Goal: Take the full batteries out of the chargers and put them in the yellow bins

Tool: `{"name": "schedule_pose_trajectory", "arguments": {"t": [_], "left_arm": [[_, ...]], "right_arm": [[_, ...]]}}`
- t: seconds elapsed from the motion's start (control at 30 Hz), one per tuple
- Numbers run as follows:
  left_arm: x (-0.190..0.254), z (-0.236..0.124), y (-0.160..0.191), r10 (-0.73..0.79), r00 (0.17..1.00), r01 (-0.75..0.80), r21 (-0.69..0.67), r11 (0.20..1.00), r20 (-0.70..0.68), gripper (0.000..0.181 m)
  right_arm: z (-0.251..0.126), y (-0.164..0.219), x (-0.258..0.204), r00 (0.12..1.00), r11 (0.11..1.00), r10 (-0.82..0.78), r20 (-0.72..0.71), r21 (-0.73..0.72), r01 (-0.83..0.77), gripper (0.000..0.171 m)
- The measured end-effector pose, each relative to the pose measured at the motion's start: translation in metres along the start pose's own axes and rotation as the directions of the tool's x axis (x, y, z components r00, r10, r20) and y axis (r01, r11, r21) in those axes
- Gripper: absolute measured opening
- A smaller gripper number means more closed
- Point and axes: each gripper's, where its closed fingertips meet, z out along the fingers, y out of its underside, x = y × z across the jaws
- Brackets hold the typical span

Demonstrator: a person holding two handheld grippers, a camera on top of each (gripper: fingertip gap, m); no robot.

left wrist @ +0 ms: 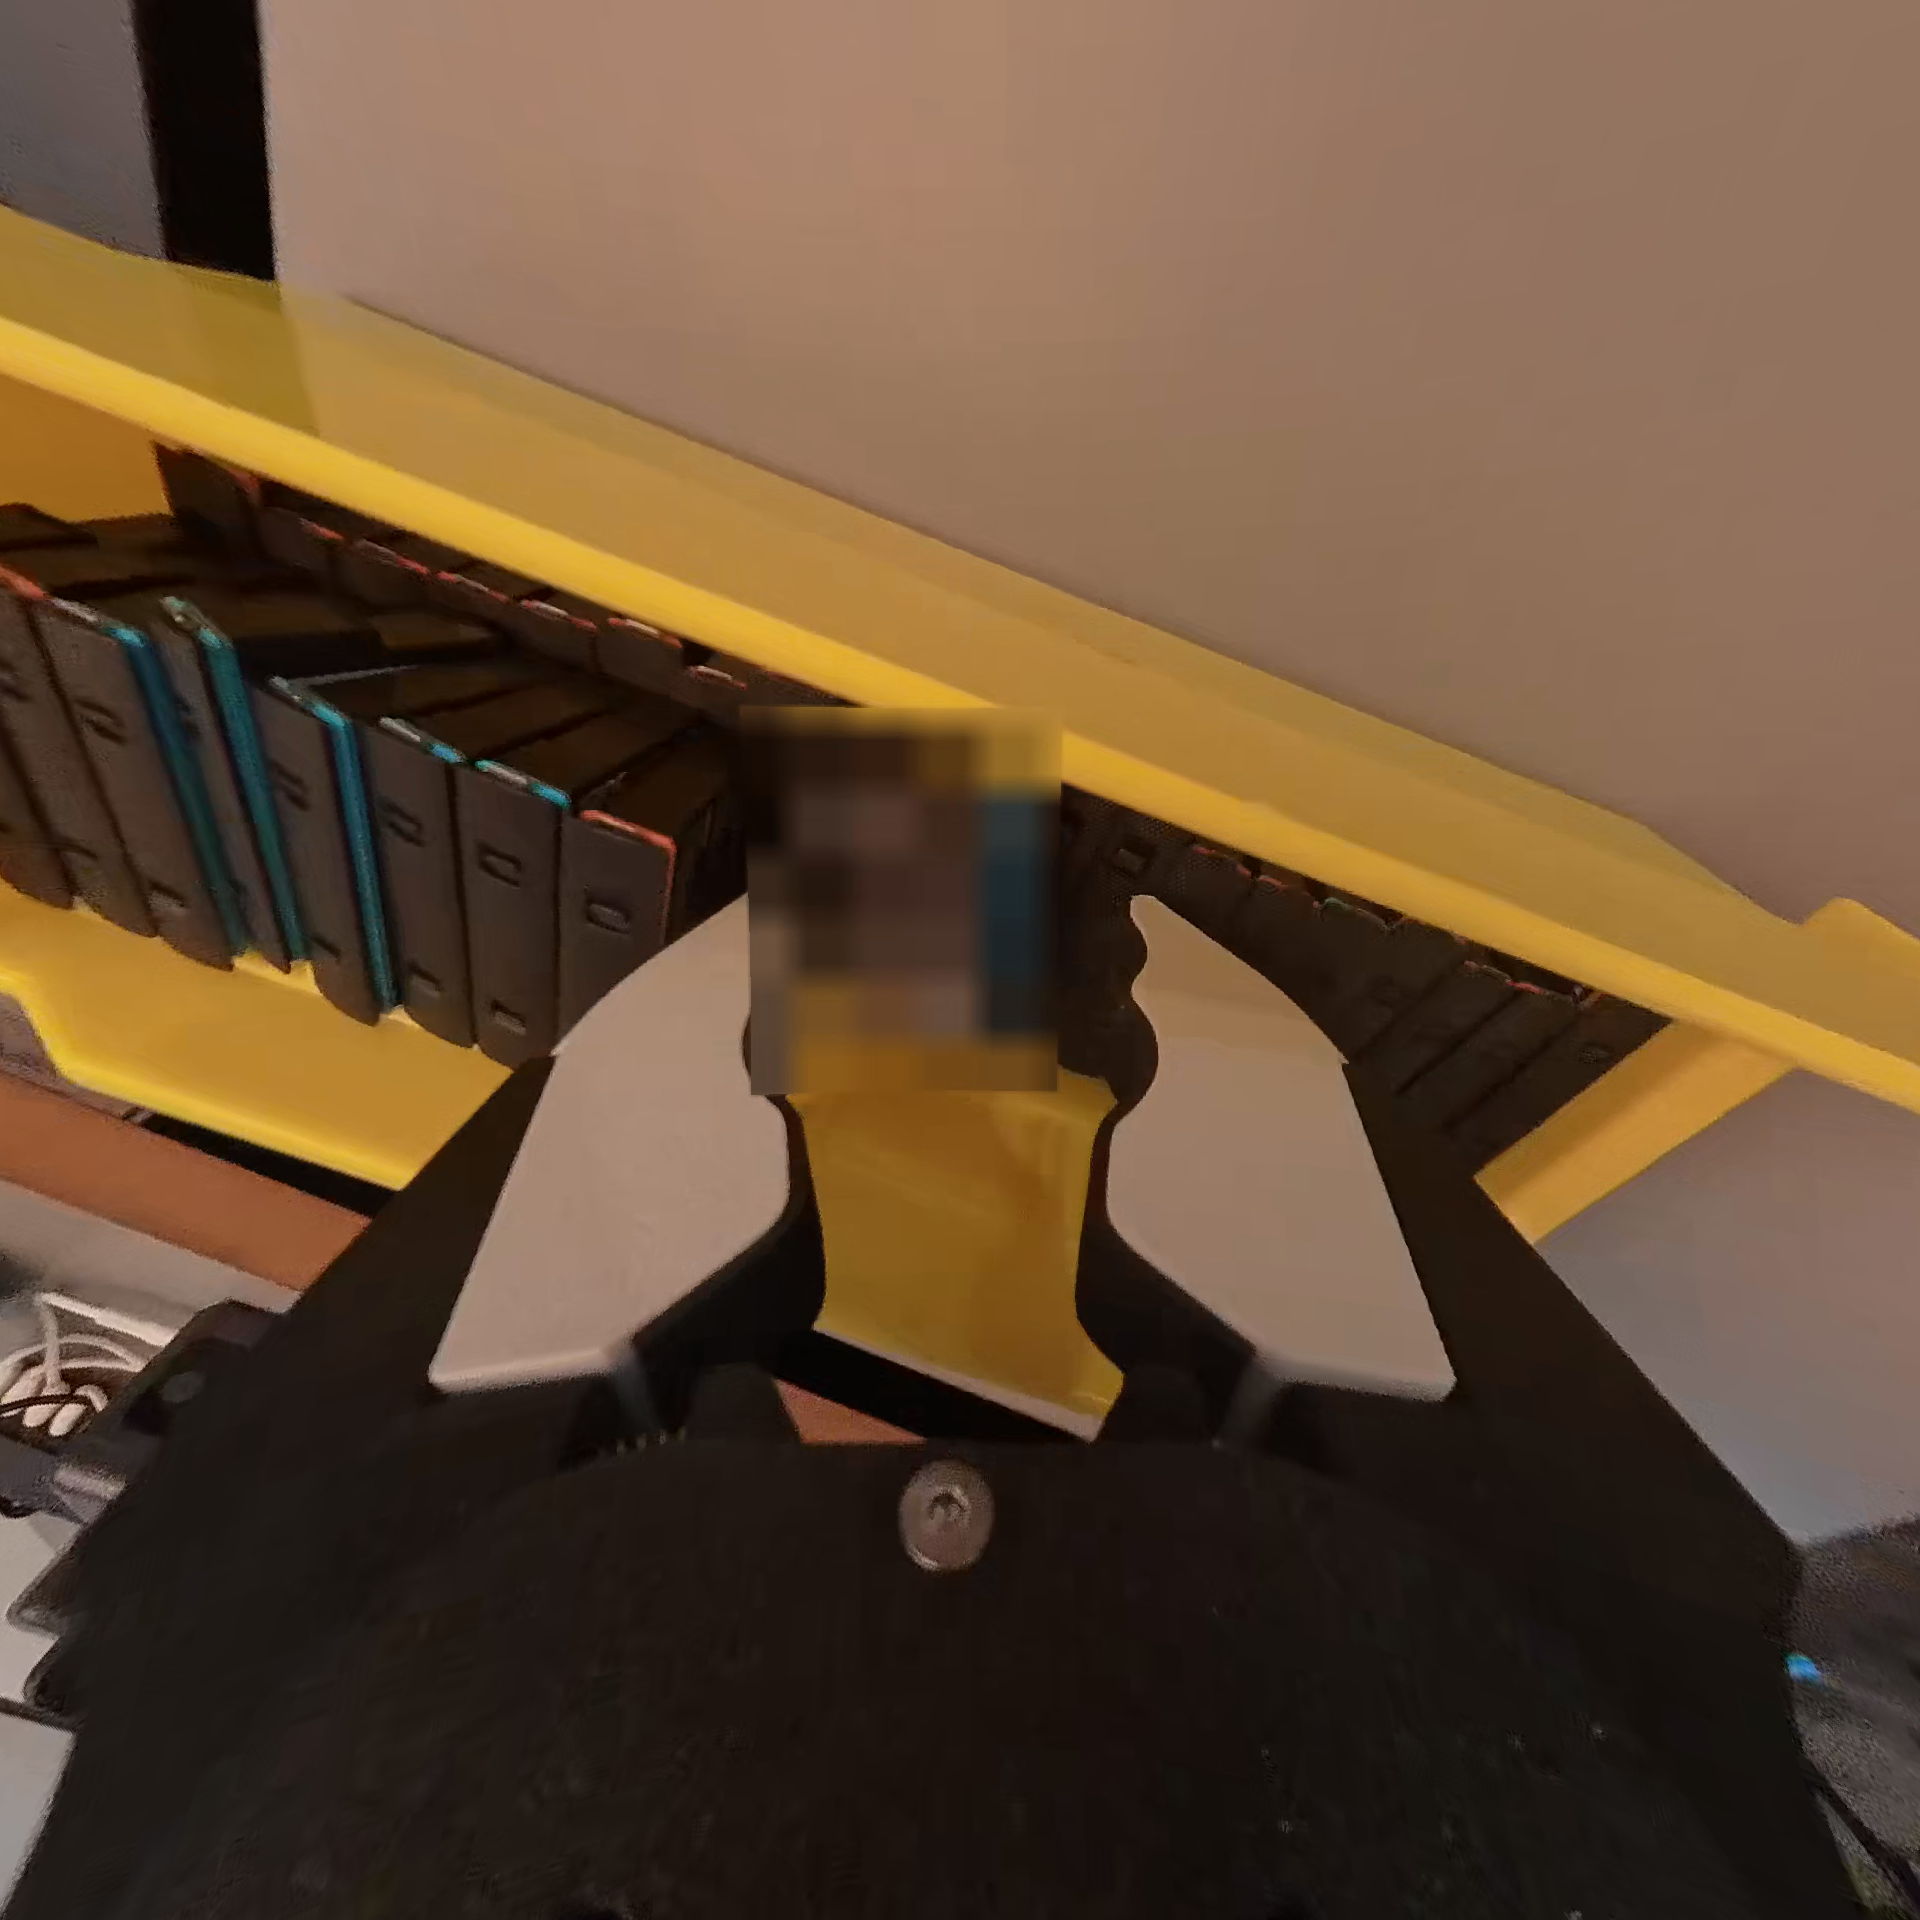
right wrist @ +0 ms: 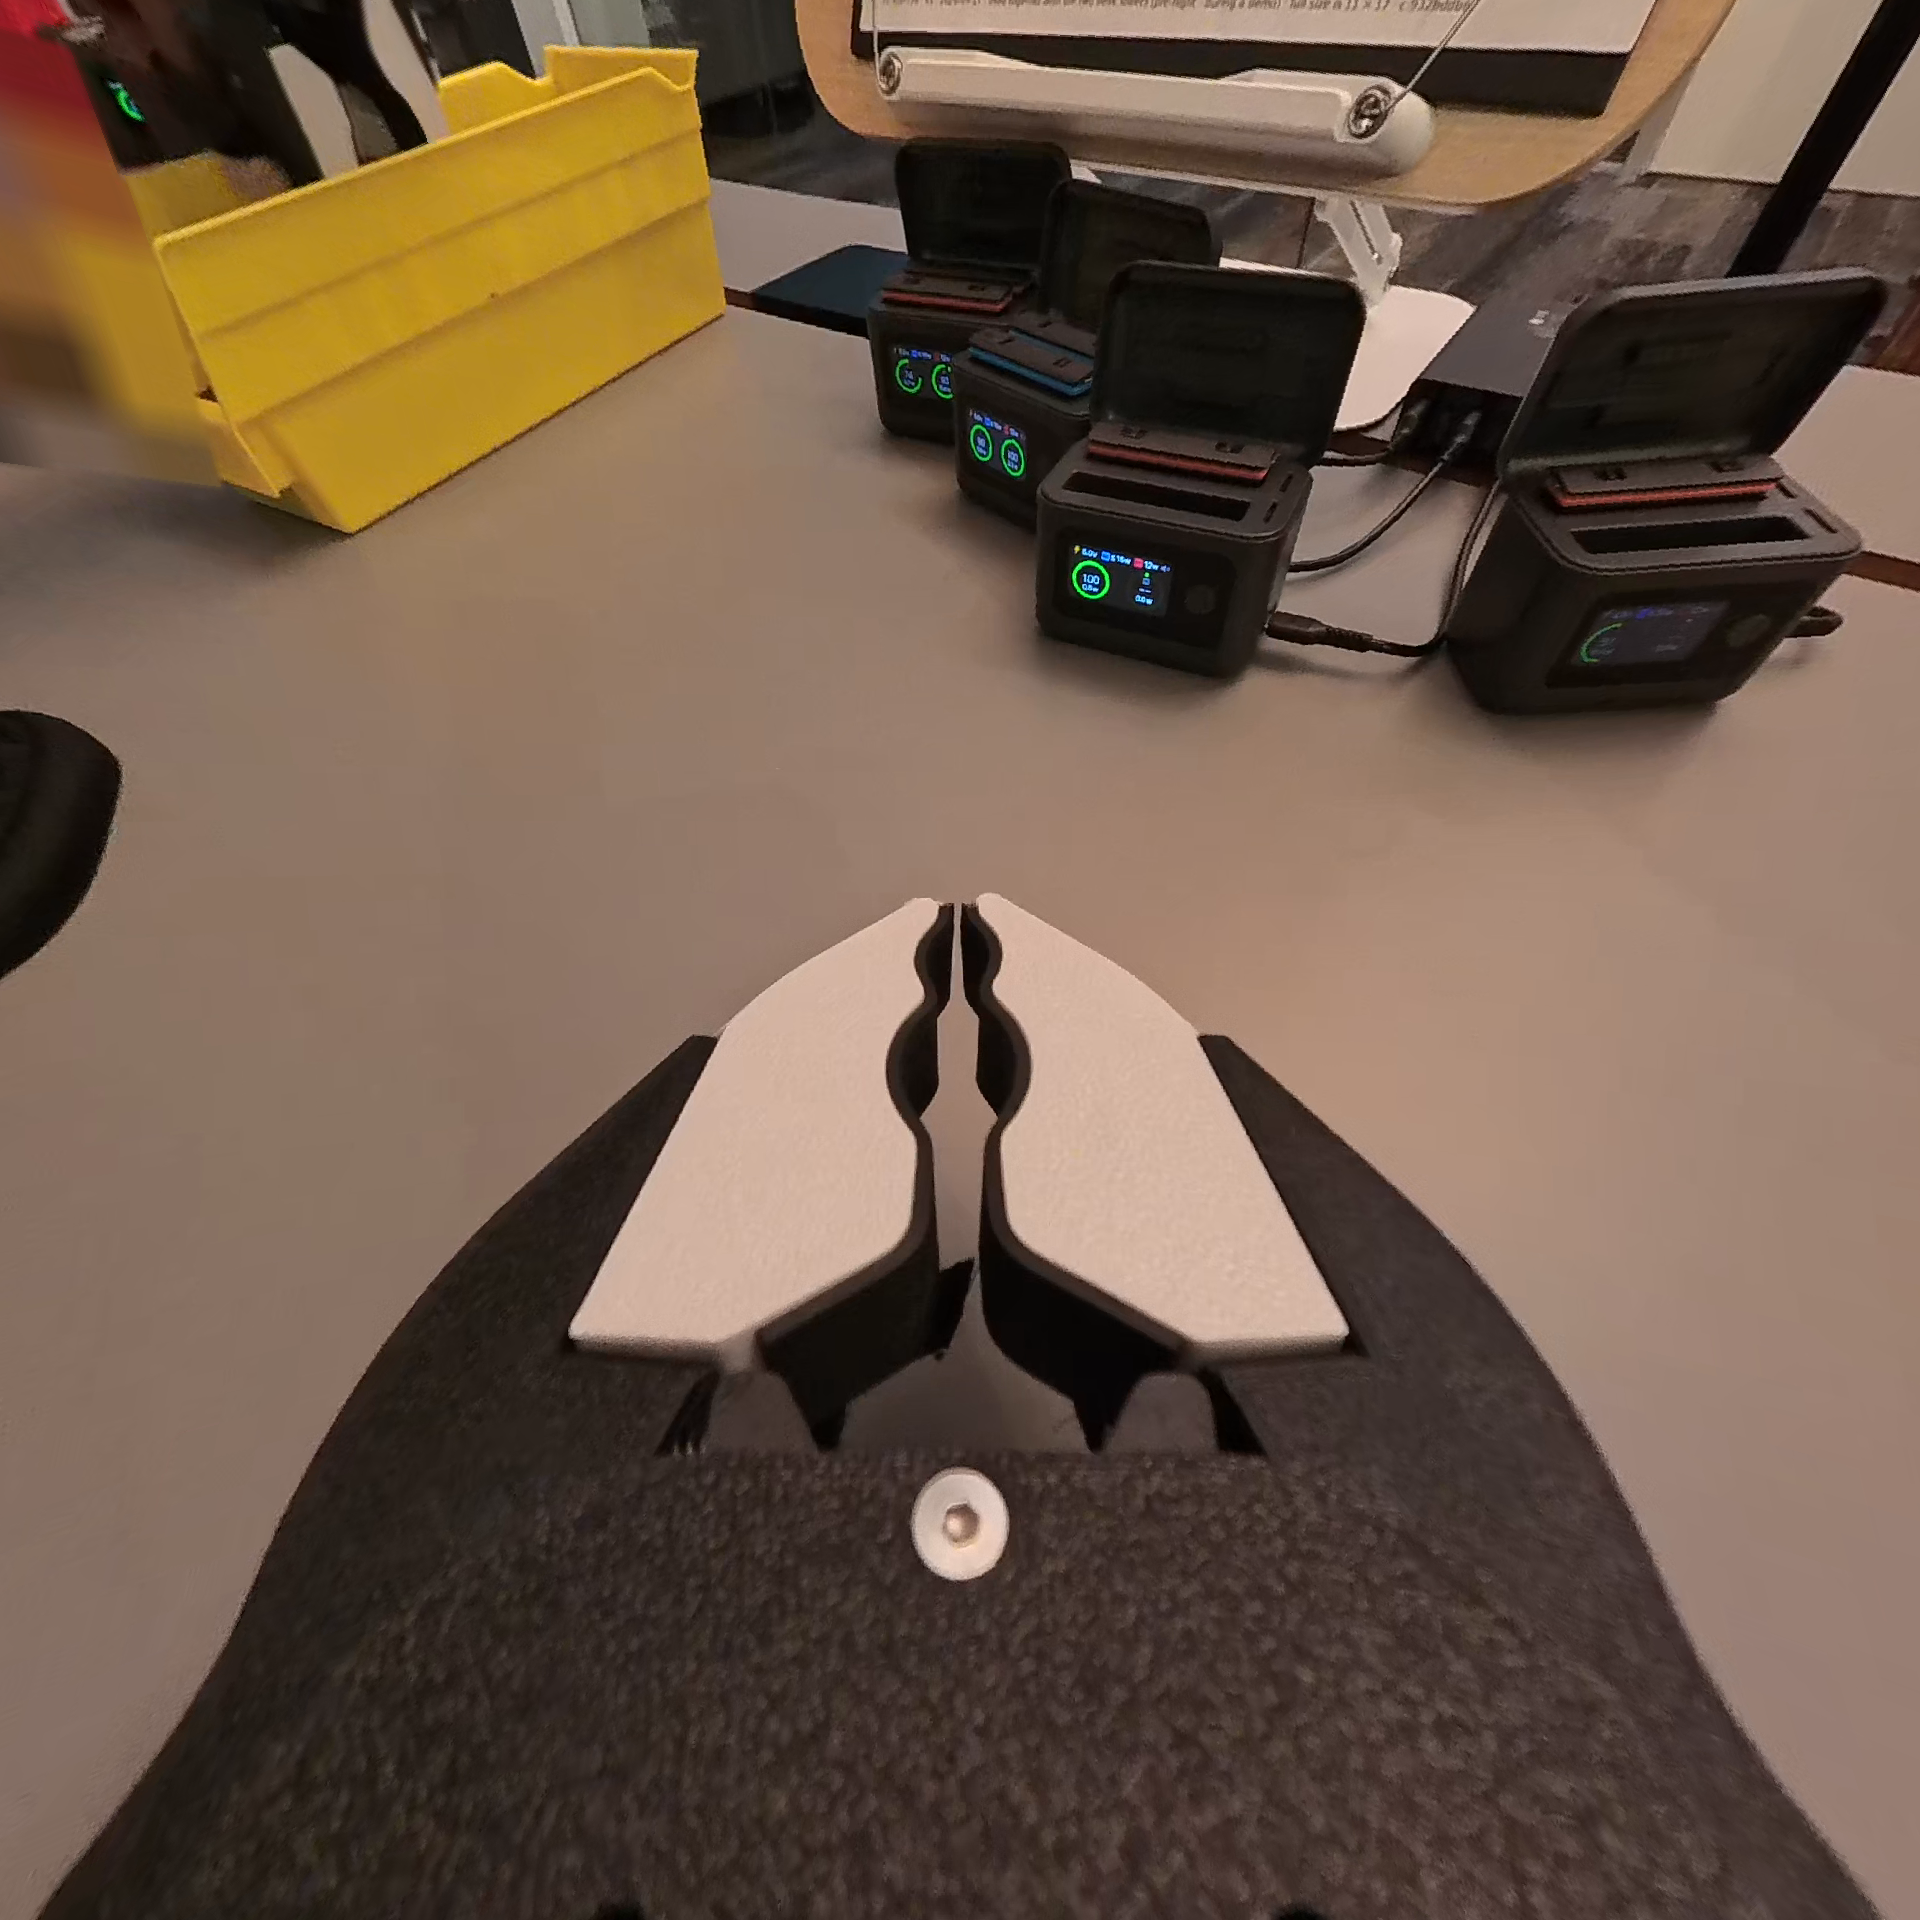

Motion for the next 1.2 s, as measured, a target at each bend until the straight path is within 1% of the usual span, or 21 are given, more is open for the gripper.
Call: {"name": "schedule_pose_trajectory", "arguments": {"t": [0.07, 0.13, 0.23, 0.37, 0.43, 0.5, 0.57, 0.63, 0.7, 0.77, 0.83, 0.9, 0.97, 1.07, 1.13, 1.2], "left_arm": [[0.003, 0.002, 0.003, 0.001, 0.998, -0.005, -0.054, 0.999, -0.070, 0.056], [0.005, 0.004, 0.003, 0.008, 0.991, -0.021, -0.093, 0.995, -0.132, 0.051], [0.002, 0.003, 0.004, 0.087, 0.987, -0.103, -0.112, 0.988, -0.134, 0.043], [0.001, 0.001, 0.006, 0.094, 0.989, -0.103, -0.072, 0.992, -0.111, 0.043], [0.002, -0.010, 0.006, 0.096, 0.990, -0.099, -0.019, 0.995, -0.098, 0.043], [0.001, -0.030, 0.006, 0.077, 0.994, -0.073, 0.055, 0.996, -0.083, 0.043], [0.013, -0.058, -0.005, 0.062, 0.990, -0.036, 0.194, 0.980, -0.128, 0.043], [0.043, -0.090, -0.025, 0.121, 0.969, -0.039, 0.355, 0.934, -0.214, 0.042], [0.087, -0.116, -0.049, 0.243, 0.922, -0.076, 0.473, 0.878, -0.302, 0.042], [0.134, -0.132, -0.071, 0.384, 0.852, -0.143, 0.549, 0.823, -0.354, 0.043], [0.183, -0.139, -0.094, 0.508, 0.757, -0.192, 0.603, 0.774, -0.412, 0.043], [0.227, -0.138, -0.114, 0.607, 0.650, -0.250, 0.625, 0.740, -0.458, 0.043], [0.265, -0.133, -0.134, 0.674, 0.544, -0.306, 0.630, 0.714, -0.499, 0.043], [0.312, -0.128, -0.161, 0.742, 0.401, -0.388, 0.634, 0.669, -0.537, 0.043], [0.336, -0.128, -0.176, 0.772, 0.327, -0.429, 0.642, 0.635, -0.545, 0.043], [0.352, -0.127, -0.188, 0.794, 0.281, -0.468, 0.645, 0.604, -0.540, 0.043]], "right_arm": [[0.001, 0.001, -0.001, 1.000, 1.000, 0.003, 0.010, -0.003, -0.003, 0.001], [0.001, 0.001, -0.002, 1.000, 1.000, 0.004, 0.018, -0.002, -0.004, 0.001], [0.000, -0.001, -0.002, 0.999, 1.000, 0.014, 0.030, 0.005, -0.014, 0.001], [-0.001, -0.001, -0.003, 0.999, 1.000, 0.024, 0.045, 0.007, -0.025, 0.001], [-0.002, -0.002, -0.005, 0.999, 1.000, 0.014, 0.050, 0.010, -0.014, 0.001], [-0.002, -0.004, -0.008, 0.998, 1.000, -0.005, 0.061, 0.020, 0.004, 0.001], [-0.004, -0.008, -0.013, 0.996, 0.998, -0.046, 0.079, 0.043, 0.042, 0.002], [-0.006, -0.015, -0.021, 0.988, 0.991, -0.118, 0.099, 0.074, 0.111, 0.003], [-0.008, -0.020, -0.031, 0.970, 0.974, -0.215, 0.118, 0.100, 0.203, 0.005], [-0.011, -0.026, -0.040, 0.935, 0.942, -0.327, 0.136, 0.127, 0.311, 0.007], [-0.017, -0.034, -0.054, 0.884, 0.895, -0.437, 0.167, 0.175, 0.410, 0.008], [-0.024, -0.041, -0.074, 0.799, 0.823, -0.562, 0.213, 0.240, 0.515, 0.009], [-0.030, -0.043, -0.093, 0.701, 0.749, -0.661, 0.268, 0.291, 0.595, 0.012], [-0.031, -0.045, -0.111, 0.596, 0.672, -0.741, 0.311, 0.316, 0.670, 0.024], [-0.029, -0.043, -0.117, 0.531, 0.615, -0.786, 0.316, 0.316, 0.722, 0.032], [-0.027, -0.037, -0.119, 0.479, 0.564, -0.820, 0.313, 0.303, 0.768, 0.032]]}}
